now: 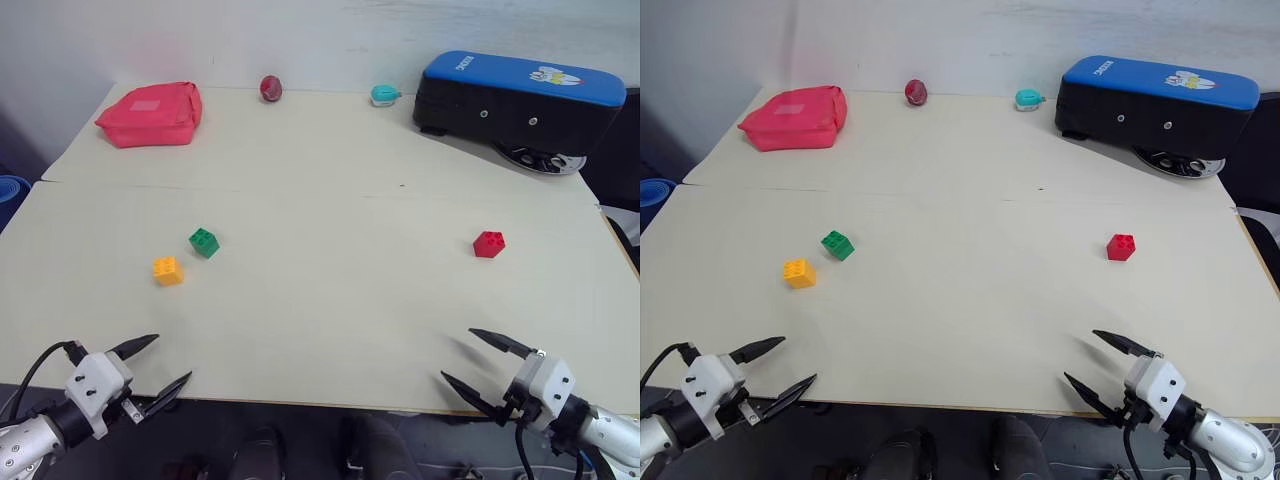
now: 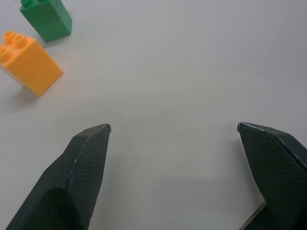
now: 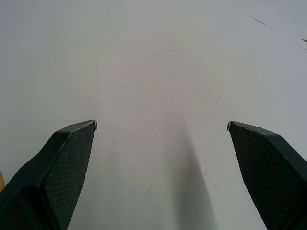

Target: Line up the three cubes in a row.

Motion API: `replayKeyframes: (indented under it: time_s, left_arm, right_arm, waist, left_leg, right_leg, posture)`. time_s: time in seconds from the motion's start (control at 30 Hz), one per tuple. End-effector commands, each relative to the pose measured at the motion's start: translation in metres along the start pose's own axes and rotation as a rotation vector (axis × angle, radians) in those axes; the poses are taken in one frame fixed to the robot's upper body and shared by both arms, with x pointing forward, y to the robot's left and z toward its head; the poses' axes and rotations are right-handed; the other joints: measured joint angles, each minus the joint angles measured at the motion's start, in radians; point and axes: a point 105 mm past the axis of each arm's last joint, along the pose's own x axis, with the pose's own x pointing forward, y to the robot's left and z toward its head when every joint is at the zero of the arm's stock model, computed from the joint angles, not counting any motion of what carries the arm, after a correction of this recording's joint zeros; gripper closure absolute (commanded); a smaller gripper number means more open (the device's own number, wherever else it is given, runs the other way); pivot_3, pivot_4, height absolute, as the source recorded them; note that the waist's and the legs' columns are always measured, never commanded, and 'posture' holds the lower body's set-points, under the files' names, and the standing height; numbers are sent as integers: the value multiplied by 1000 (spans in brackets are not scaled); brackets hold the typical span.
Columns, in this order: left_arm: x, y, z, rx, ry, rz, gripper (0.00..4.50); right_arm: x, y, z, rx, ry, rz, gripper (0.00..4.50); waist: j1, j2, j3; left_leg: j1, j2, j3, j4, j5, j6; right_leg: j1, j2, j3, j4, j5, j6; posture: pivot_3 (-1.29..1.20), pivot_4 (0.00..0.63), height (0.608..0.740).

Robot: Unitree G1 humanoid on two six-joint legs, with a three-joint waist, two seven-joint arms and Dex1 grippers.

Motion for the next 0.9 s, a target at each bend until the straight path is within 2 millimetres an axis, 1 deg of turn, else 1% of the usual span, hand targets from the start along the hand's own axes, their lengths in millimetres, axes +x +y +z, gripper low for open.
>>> replayKeyframes:
  time_s: [0.03, 0.17, 0.23, 0.27, 0.37, 0.43, 0.5, 0.6, 0.63, 0.7, 0.8, 0.9]
  left_arm:
    - [-2, 3, 4, 11, -16, 2, 43]
    - [2, -10, 11, -92, -47, -97, 43]
    - [11, -20, 31, -140, -111, -180, 43]
    - [14, -25, 38, -153, -130, -212, 43]
    - [32, -24, 67, -108, -231, -221, 43]
    - [47, -28, 92, -96, -322, -271, 43]
    - [58, -36, 107, -95, -366, -340, 43]
    - [72, -48, 118, -91, -384, -436, 43]
    - [77, -50, 121, -87, -392, -454, 43]
    - [83, -54, 126, -79, -405, -484, 43]
    - [87, -56, 130, -76, -415, -507, 43]
    - [88, -57, 132, -66, -414, -511, 43]
  right_arm:
    - [0, -1, 5, -11, -25, -25, 0]
    - [-1, -7, 11, 42, -58, -111, 0]
    - [1, -25, 23, 164, -141, -293, 0]
    - [1, -31, 28, 206, -167, -350, 0]
    - [9, -56, 39, 319, -245, -544, 0]
    - [23, -79, 42, 309, -235, -653, 0]
    - [36, -97, 41, 268, -198, -714, 0]
    - [51, -122, 38, 221, -155, -794, 0]
    - [55, -130, 35, 215, -134, -815, 0]
    - [63, -145, 29, 208, -106, -845, 0]
    - [74, -160, 21, 219, -67, -850, 0]
    - [84, -169, 14, 237, -34, -823, 0]
  waist:
    - [0, 0, 0]
    - [0, 0, 0]
    - [0, 0, 0]
    - [-1, 0, 0]
    - [-1, 0, 0]
    - [-2, 0, 0]
    - [-5, 1, 0]
    - [-4, 1, -1]
    - [-3, 1, 0]
    - [-3, 1, 0]
    - [-6, 1, 0]
    - [-9, 1, 0]
  left_leg:
    - [0, 0, 0, 0, 0, 0]
    - [0, 0, 0, 0, 0, 0]
    - [0, 0, 0, 0, 0, 0]
    - [0, 0, 0, 0, 0, 0]
    - [0, 0, -1, 1, 1, -1]
    - [1, -1, -1, 2, 2, -2]
    - [1, -1, 0, 2, 3, -2]
    - [1, -1, 0, 1, 4, -5]
    - [1, -1, 0, 0, 6, -9]
    - [-2, 0, 0, 1, 7, -11]
    - [-2, 0, 1, 2, 8, -9]
    - [-2, -1, 1, 2, 8, -8]
  right_leg:
    - [0, 0, 0, 0, 0, 0]
    - [0, 0, 0, 0, 0, 0]
    - [0, 0, 0, 1, 0, 0]
    - [0, 0, 0, 1, 0, 0]
    - [0, -1, 1, 4, 0, 0]
    - [0, -1, 1, 6, 1, -1]
    - [0, -1, 1, 7, 1, -1]
    - [-1, 0, 2, 7, 1, -1]
    - [-2, 1, 2, 7, 1, -1]
    - [-4, 2, 1, 7, 0, -1]
    - [-5, 2, 2, 7, 0, -1]
    - [-4, 2, 2, 8, 1, 0]
  posture:
    - [0, 150, 740]
    - [0, 150, 740]
    - [0, 150, 740]
    - [0, 150, 740]
    - [0, 150, 740]
    - [0, 150, 740]
    - [0, 150, 740]
    - [0, 150, 740]
    - [0, 150, 740]
    - [0, 150, 740]
    - [0, 150, 740]
    - [0, 150, 740]
